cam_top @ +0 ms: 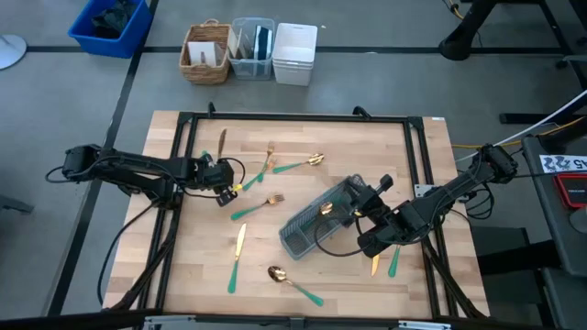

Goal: Sort silverware
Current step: Put the gold fork into the gray silverware organizer, then put the gold spoon into the gray silverware organizer

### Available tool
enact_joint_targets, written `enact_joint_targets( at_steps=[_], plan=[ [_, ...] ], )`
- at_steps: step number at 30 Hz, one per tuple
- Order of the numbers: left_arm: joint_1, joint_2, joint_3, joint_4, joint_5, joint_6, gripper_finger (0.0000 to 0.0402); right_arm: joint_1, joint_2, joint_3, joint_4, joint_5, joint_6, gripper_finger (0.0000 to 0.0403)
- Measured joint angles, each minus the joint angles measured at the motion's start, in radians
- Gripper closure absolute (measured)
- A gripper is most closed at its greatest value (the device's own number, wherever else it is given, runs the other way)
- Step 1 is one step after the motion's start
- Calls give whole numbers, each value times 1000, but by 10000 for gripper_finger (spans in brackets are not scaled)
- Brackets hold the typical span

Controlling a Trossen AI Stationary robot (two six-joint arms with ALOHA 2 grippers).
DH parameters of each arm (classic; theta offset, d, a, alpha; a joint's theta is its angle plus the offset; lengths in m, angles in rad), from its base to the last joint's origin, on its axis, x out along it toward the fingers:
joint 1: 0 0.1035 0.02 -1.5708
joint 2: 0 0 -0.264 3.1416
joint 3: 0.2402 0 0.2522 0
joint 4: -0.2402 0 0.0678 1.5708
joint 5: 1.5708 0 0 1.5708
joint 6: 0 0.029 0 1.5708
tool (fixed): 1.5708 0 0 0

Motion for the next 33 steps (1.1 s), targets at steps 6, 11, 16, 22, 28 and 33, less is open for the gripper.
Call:
enact_joint_targets(
  at_steps=[6,11,16,22,28,33],
  plan=[
    [0,0,0,0,0,8,329,0,0,1,-1,-69,-3,377],
    [0,0,0,-3,0,26,329,0,0,1,-1,-131,-24,377],
    [0,0,0,-3,9,31,329,-4,0,2,-1,-175,-27,352],
    [1,0,0,-10,10,6,329,-28,0,2,0,-200,-27,287],
    [1,0,0,-8,11,-8,329,-26,-2,37,-9,-215,-80,263],
    [0,0,0,-8,15,9,329,-26,-2,131,-8,-284,-239,266]
  ],
)
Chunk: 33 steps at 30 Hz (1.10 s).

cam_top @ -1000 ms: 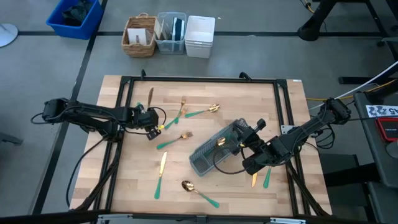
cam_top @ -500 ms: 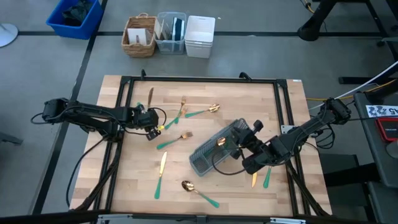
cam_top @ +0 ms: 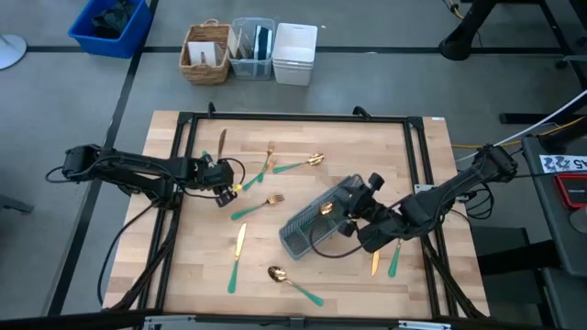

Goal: Sort silverware
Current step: Put the gold spoon into the gray silverware organizer

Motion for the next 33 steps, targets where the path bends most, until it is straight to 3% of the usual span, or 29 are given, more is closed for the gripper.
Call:
enact_joint_targets(
  at_steps=[8,12,22,33],
  plan=[
    [0,2,0,1,18,26,329,0,-1,91,-8,-35,-190,266],
    [0,22,0,2,20,26,329,0,-6,127,-99,-36,-226,267],
    [0,98,0,8,8,35,329,0,-173,184,-299,39,-220,267],
    [1,98,0,41,-42,46,329,0,-280,178,-530,119,-45,267]
  ],
)
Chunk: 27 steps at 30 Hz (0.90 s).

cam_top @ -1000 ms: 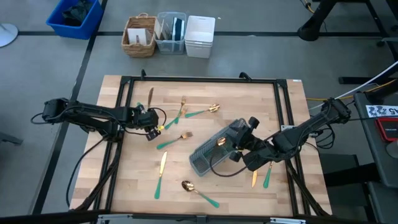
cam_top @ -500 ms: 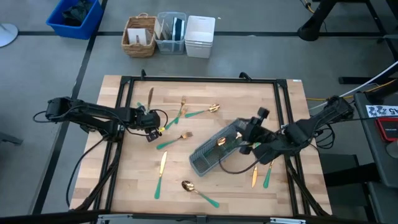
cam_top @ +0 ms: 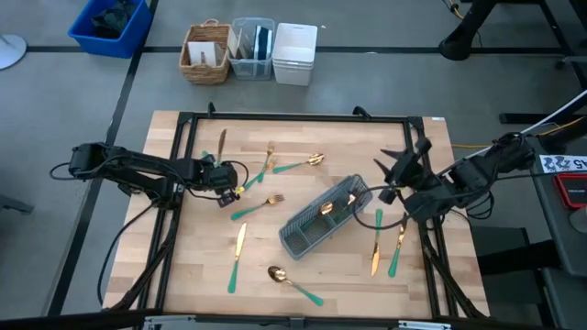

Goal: Sort silverware
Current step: Put the gold spoon into the gray silverware organizer

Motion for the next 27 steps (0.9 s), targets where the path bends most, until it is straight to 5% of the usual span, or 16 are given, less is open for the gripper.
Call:
enact_joint_targets(
  at_steps=[10,27],
  plan=[
    [0,5,0,16,0,13,329,0,-26,-1,-307,139,303,267],
    [0,90,0,17,-102,26,330,0,-388,-375,-206,152,551,267]
  ],
)
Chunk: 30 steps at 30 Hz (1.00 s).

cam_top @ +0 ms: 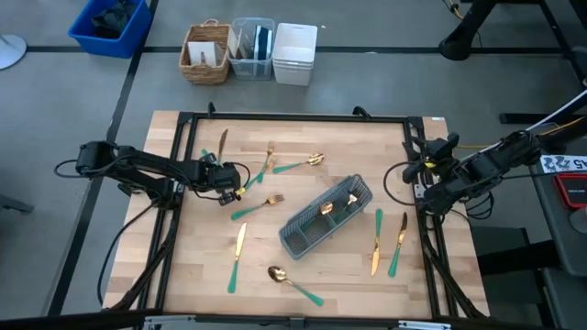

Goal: Sort silverware
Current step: Put the gold spoon into the gray silverware organizer

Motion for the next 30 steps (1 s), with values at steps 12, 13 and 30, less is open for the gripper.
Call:
enact_joint_targets(
  at_steps=[12,13,30],
  plan=[
    [0,1,0,2,-11,24,397,0,-133,-320,373,-68,-2,267],
    [0,1,0,2,-11,24,397,0,-133,-341,405,-78,-2,267],
    [-1,0,0,77,151,-52,401,0,-129,-592,845,-363,-150,267]
  ],
)
